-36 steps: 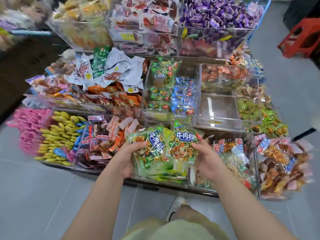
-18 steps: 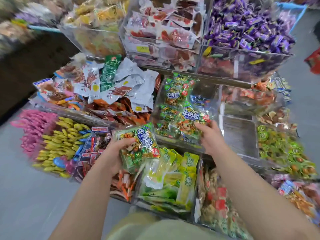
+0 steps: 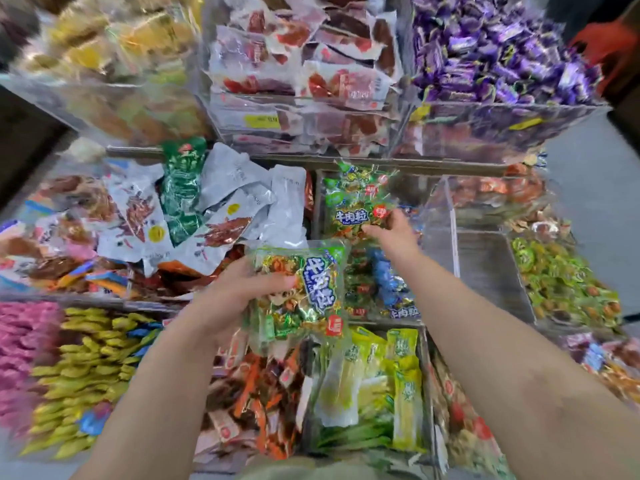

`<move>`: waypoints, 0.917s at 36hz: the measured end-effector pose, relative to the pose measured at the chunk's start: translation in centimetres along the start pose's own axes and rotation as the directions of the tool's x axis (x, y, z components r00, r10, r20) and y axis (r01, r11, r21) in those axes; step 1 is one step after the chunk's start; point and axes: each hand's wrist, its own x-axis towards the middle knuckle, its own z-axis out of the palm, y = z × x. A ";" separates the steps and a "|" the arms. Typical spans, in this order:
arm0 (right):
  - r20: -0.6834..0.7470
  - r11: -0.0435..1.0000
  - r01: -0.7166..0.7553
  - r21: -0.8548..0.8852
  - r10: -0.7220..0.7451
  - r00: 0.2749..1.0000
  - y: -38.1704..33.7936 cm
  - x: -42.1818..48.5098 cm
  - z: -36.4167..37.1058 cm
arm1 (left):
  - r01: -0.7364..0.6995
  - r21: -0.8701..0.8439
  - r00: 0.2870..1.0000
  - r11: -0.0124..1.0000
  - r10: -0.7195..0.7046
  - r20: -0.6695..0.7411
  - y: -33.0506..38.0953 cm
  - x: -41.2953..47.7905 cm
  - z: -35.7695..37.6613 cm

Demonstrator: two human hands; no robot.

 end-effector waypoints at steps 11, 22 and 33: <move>-0.038 0.982 -0.174 -0.065 0.172 0.984 1.3 0.2 2.1 | -0.014 -0.168 0.985 0.986 -0.016 -0.173 2.0 2.3 -1.8; -0.234 0.999 -0.025 0.025 0.031 0.972 1.6 -3.6 -0.6 | 0.017 -0.179 0.993 0.984 -0.037 -0.110 1.8 2.8 0.4; 0.323 0.989 -0.112 0.097 0.075 0.944 -0.5 -9.9 0.5 | -0.074 0.098 0.973 0.992 0.094 -0.213 0.4 3.7 3.2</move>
